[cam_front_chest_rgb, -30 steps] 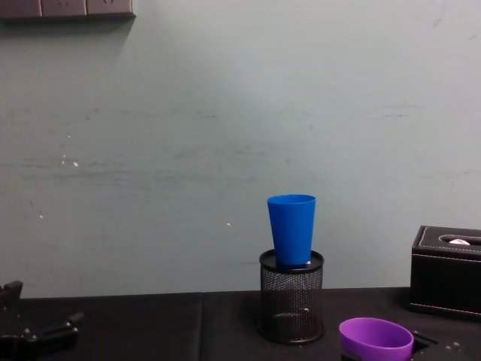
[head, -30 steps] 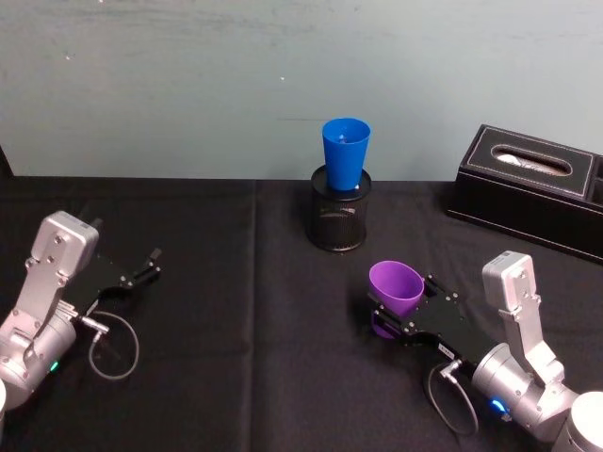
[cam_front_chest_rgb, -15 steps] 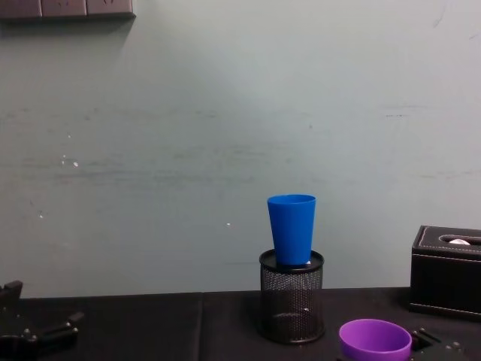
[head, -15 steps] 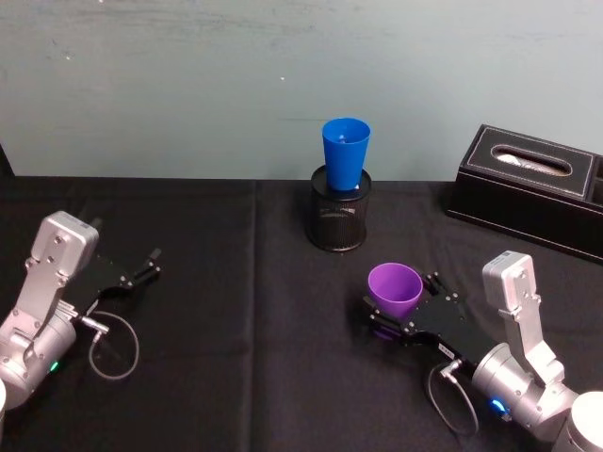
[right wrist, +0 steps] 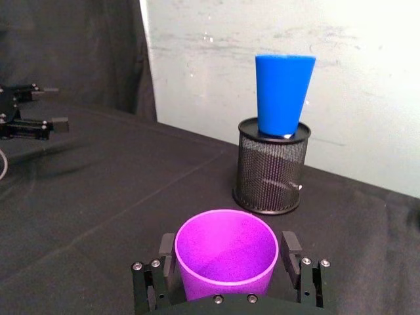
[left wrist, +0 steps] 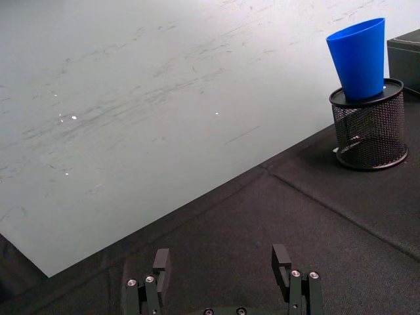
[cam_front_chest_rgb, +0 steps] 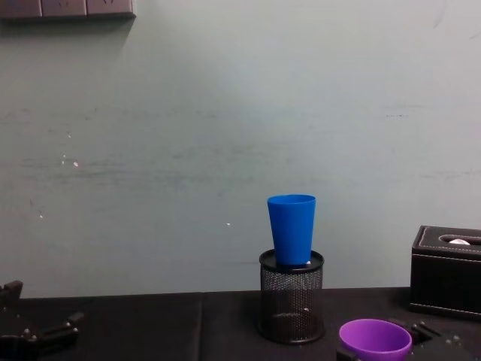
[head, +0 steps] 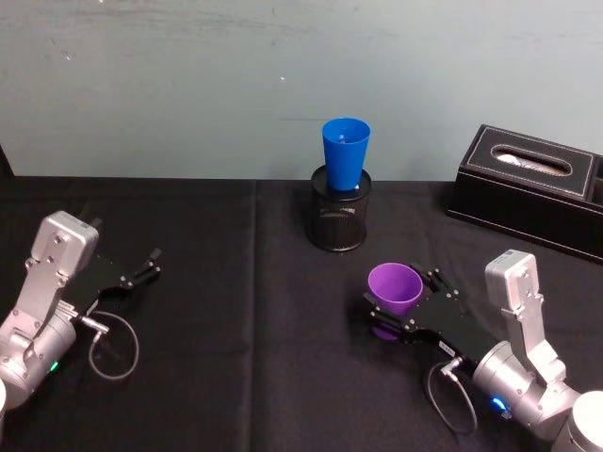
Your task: Pick up one cup with a gripper and tap it against the other cup.
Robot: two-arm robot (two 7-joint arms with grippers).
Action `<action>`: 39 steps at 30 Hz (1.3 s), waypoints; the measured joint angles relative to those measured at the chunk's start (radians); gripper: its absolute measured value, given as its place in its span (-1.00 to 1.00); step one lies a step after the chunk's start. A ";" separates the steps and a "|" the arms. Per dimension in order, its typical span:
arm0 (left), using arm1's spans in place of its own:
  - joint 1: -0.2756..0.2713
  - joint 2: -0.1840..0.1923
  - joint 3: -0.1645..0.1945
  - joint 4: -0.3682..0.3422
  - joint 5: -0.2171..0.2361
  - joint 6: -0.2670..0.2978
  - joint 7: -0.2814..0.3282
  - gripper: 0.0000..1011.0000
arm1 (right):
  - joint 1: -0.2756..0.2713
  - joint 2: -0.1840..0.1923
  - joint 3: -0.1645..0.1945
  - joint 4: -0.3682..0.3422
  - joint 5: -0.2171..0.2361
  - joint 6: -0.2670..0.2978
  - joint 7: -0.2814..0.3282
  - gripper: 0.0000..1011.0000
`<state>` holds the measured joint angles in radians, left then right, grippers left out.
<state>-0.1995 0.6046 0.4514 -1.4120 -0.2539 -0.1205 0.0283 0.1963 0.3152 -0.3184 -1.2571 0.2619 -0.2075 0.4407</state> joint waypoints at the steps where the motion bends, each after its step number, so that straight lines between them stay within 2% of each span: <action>1: 0.000 0.000 0.000 0.000 0.000 0.000 0.000 1.00 | 0.000 0.000 0.001 -0.001 0.000 -0.003 0.000 0.98; 25: 0.000 0.000 0.000 0.000 0.000 0.000 0.000 1.00 | -0.023 0.013 0.021 -0.077 0.018 -0.032 0.011 0.98; 39: 0.000 0.000 0.000 0.000 0.000 0.000 0.000 1.00 | -0.028 0.012 0.036 -0.092 0.034 -0.061 0.011 0.98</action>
<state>-0.1995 0.6047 0.4514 -1.4120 -0.2539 -0.1205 0.0283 0.1681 0.3271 -0.2822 -1.3492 0.2961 -0.2683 0.4519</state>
